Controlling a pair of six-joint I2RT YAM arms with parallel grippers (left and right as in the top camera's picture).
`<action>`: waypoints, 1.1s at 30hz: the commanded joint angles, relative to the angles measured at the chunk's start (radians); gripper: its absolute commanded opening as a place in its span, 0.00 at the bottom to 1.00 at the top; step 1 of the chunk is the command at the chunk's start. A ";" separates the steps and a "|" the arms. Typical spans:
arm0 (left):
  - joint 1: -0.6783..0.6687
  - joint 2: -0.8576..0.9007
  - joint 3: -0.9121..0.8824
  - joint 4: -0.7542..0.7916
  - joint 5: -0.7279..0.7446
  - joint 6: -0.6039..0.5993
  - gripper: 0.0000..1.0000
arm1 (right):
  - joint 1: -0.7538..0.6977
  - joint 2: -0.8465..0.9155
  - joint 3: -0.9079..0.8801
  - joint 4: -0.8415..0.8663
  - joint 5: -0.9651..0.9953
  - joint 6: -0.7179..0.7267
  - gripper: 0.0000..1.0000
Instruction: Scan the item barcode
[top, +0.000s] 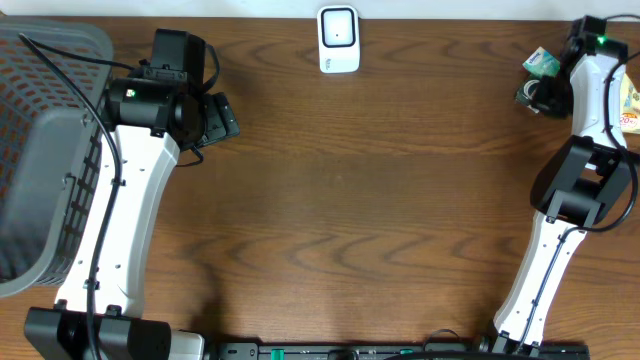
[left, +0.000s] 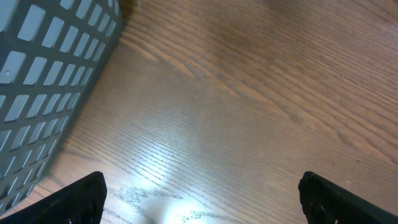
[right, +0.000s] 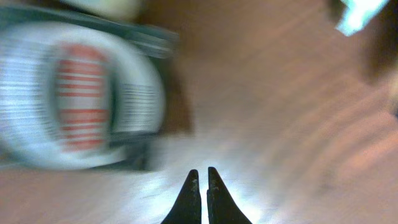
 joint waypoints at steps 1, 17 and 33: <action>0.002 0.003 0.009 -0.003 -0.009 -0.012 0.98 | 0.064 -0.133 0.002 0.066 -0.280 0.011 0.01; 0.002 0.003 0.009 -0.003 -0.009 -0.012 0.98 | 0.096 0.011 0.001 0.225 -0.011 0.010 0.02; 0.002 0.003 0.009 -0.003 -0.009 -0.012 0.98 | 0.017 -0.041 0.001 0.064 -0.075 -0.005 0.01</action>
